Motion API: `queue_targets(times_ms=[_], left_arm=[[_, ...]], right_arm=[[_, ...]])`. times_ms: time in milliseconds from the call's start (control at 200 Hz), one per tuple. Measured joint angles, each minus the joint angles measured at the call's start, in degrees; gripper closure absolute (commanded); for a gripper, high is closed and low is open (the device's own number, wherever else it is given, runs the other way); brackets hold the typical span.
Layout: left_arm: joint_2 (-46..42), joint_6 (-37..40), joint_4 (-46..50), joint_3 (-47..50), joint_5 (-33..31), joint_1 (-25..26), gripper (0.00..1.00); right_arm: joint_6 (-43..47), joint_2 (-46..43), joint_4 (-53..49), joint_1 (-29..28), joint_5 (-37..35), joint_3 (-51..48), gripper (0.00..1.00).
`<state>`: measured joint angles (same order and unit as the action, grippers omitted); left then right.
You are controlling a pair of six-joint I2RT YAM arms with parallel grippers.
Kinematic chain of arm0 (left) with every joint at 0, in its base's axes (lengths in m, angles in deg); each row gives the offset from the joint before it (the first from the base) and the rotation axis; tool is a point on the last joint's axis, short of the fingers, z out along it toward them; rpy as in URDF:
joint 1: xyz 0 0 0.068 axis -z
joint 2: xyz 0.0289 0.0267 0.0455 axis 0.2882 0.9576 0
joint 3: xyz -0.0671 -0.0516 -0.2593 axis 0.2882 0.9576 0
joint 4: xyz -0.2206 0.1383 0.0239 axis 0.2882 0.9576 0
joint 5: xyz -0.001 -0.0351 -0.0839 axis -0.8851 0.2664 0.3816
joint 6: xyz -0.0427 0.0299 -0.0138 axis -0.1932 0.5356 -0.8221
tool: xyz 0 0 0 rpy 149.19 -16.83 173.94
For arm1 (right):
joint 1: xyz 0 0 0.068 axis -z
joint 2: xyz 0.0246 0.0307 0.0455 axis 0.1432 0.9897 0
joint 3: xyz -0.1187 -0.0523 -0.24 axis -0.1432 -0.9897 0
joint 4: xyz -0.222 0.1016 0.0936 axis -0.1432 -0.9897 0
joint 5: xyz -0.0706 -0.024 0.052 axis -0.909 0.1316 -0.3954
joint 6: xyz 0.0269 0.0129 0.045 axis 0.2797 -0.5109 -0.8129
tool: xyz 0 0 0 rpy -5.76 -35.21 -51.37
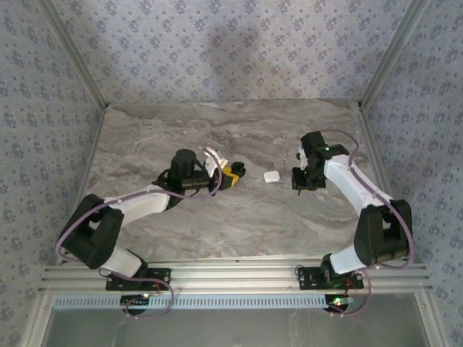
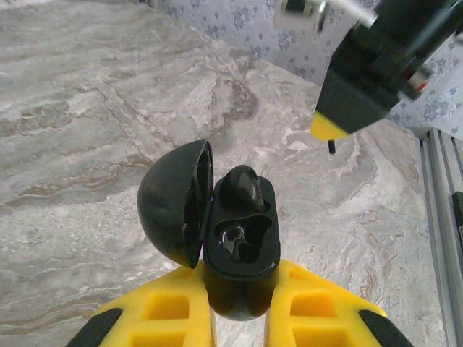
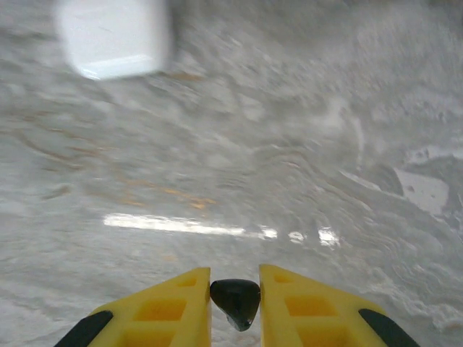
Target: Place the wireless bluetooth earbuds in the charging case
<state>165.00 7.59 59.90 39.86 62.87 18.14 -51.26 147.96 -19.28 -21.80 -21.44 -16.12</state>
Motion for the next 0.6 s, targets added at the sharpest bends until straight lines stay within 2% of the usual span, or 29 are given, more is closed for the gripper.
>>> queue_targets(times_ms=[260,600], left_arm=[[5.81,-0.02,-2.19,-4.39,2.95,2.32,0.86],[8.57,0.04,-3.26,-8.33,8.02,3.91,0.86]], right_arm=[[2.03,-8.20,7.15,-5.49,3.67,1.38,0.79],[6.69,-8.90,14.99,-12.50,8.04,6.97,0.79]])
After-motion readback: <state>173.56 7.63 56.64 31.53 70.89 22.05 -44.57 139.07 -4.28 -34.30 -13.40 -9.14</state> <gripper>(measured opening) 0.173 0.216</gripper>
